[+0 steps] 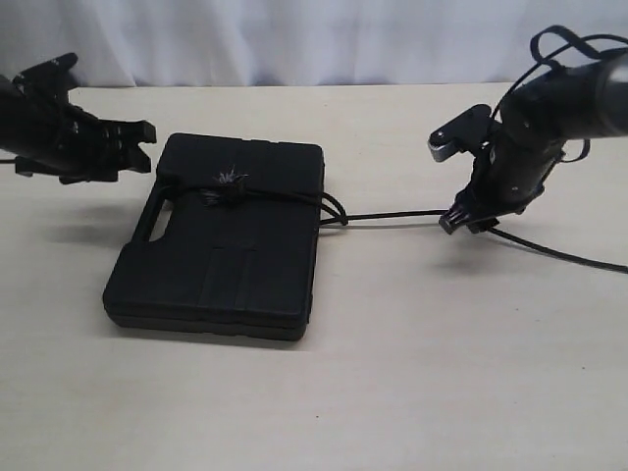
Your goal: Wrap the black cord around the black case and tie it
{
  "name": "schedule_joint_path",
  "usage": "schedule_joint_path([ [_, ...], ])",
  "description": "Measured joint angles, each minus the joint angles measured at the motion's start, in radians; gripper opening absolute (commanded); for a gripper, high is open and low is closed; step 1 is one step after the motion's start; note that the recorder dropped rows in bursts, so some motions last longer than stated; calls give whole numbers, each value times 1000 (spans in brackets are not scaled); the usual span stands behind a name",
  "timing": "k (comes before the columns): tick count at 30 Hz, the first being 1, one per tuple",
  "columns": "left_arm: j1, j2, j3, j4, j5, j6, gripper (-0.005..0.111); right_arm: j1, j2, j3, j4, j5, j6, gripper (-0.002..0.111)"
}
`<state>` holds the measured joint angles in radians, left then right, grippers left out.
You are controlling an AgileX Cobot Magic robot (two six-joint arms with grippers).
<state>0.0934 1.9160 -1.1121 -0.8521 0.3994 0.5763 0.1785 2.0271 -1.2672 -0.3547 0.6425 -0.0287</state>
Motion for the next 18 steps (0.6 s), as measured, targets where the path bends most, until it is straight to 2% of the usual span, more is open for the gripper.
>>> schedule_joint_path([
  [2,0,-19,-39,3,57,0,46,0,-2,-48,14,96,14,61],
  [3,0,-28,-53,5,82,0,41,0,-4,-67,23,134,18,61],
  [6,0,-70,-79,28,145,-2,15,0,-27,-116,51,244,20,61],
  [8,0,-104,-79,72,192,-20,-1,0,-53,-131,59,299,20,57],
  [9,0,-122,-79,95,215,-27,0,0,-67,-135,63,324,20,50],
  [13,0,-197,-79,218,338,-97,0,0,-114,-139,99,467,22,6],
  [18,0,-286,-79,422,532,-243,0,0,-172,-104,182,561,22,4],
])
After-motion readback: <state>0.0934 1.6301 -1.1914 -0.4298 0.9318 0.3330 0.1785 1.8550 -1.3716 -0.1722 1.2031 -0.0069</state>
